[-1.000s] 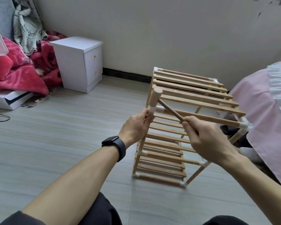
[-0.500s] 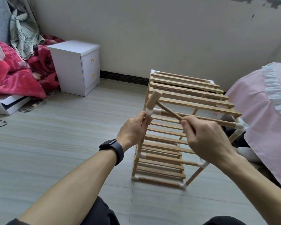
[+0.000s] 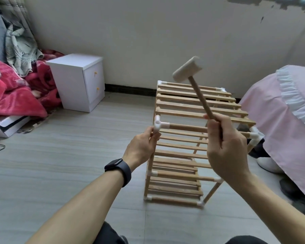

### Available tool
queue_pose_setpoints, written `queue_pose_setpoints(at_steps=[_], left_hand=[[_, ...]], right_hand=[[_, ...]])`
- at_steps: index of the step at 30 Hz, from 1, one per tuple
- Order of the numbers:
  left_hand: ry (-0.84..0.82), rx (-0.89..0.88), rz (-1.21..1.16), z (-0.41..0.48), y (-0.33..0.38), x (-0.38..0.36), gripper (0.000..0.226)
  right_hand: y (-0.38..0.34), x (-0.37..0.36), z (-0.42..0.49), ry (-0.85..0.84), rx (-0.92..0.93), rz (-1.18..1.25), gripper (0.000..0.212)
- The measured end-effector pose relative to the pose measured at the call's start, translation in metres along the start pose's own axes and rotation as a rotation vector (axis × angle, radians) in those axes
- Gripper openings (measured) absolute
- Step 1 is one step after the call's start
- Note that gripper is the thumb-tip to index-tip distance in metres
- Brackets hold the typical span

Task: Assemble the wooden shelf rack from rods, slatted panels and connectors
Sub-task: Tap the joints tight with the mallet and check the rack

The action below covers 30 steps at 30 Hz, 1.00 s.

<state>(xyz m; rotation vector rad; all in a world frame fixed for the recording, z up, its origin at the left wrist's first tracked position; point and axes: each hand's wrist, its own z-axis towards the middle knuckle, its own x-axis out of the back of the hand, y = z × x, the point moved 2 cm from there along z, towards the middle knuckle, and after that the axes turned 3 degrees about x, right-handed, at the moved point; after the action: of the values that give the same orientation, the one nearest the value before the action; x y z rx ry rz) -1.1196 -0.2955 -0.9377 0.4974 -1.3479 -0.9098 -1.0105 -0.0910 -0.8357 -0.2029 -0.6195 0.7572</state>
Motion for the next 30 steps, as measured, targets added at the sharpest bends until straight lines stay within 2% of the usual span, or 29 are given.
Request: queue_pose_setpoints(at_steps=[1,2,4,5,8,12,15,16,17,19,20,23,25,30], left_hand=[[-0.001,0.000,-0.001,0.000,0.000,0.000,0.027],[0.000,0.000,-0.001,0.000,0.001,-0.001,0.027],[0.003,0.006,-0.004,-0.001,0.001,-0.001,0.024],[0.005,0.008,-0.005,-0.001,0.000,0.000,0.023],[0.007,-0.006,0.005,-0.001,0.000,0.001,0.023],[0.000,-0.008,0.006,-0.001,0.000,0.000,0.027],[0.002,-0.013,0.010,0.000,0.000,0.000,0.027],[0.001,-0.015,0.011,0.000,0.000,0.000,0.027],[0.000,-0.014,0.012,0.000,0.000,0.000,0.026],[0.002,-0.006,0.014,-0.001,0.000,0.000,0.025],[-0.001,-0.007,0.019,-0.001,-0.001,0.001,0.025],[-0.001,-0.025,0.022,0.000,-0.002,0.000,0.026],[-0.002,-0.031,0.014,-0.001,-0.002,-0.002,0.025],[0.006,-0.049,0.033,-0.001,-0.005,-0.004,0.024]], right_hand=[[-0.002,0.000,0.000,-0.004,0.013,-0.007,0.019],[-0.001,-0.002,-0.001,-0.107,0.040,-0.055,0.019],[0.005,-0.012,-0.011,-0.495,0.013,-0.177,0.022],[0.008,-0.012,-0.012,-0.570,-0.010,-0.185,0.024],[0.006,-0.003,-0.003,-0.343,-0.030,-0.049,0.024],[0.004,0.002,0.007,-0.203,-0.076,-0.014,0.020],[0.004,0.007,0.009,-0.016,-0.089,0.058,0.021],[0.004,0.007,0.008,-0.040,-0.074,0.062,0.022],[0.005,0.003,0.007,-0.160,-0.044,0.006,0.022],[0.009,-0.006,-0.001,-0.536,-0.035,-0.152,0.023],[0.010,-0.006,-0.003,-0.584,-0.054,-0.157,0.024],[0.006,-0.002,0.007,-0.339,-0.103,0.005,0.019],[0.007,-0.004,0.020,-0.245,-0.155,0.031,0.016],[0.040,-0.046,0.084,-0.350,-0.336,-0.047,0.026]])
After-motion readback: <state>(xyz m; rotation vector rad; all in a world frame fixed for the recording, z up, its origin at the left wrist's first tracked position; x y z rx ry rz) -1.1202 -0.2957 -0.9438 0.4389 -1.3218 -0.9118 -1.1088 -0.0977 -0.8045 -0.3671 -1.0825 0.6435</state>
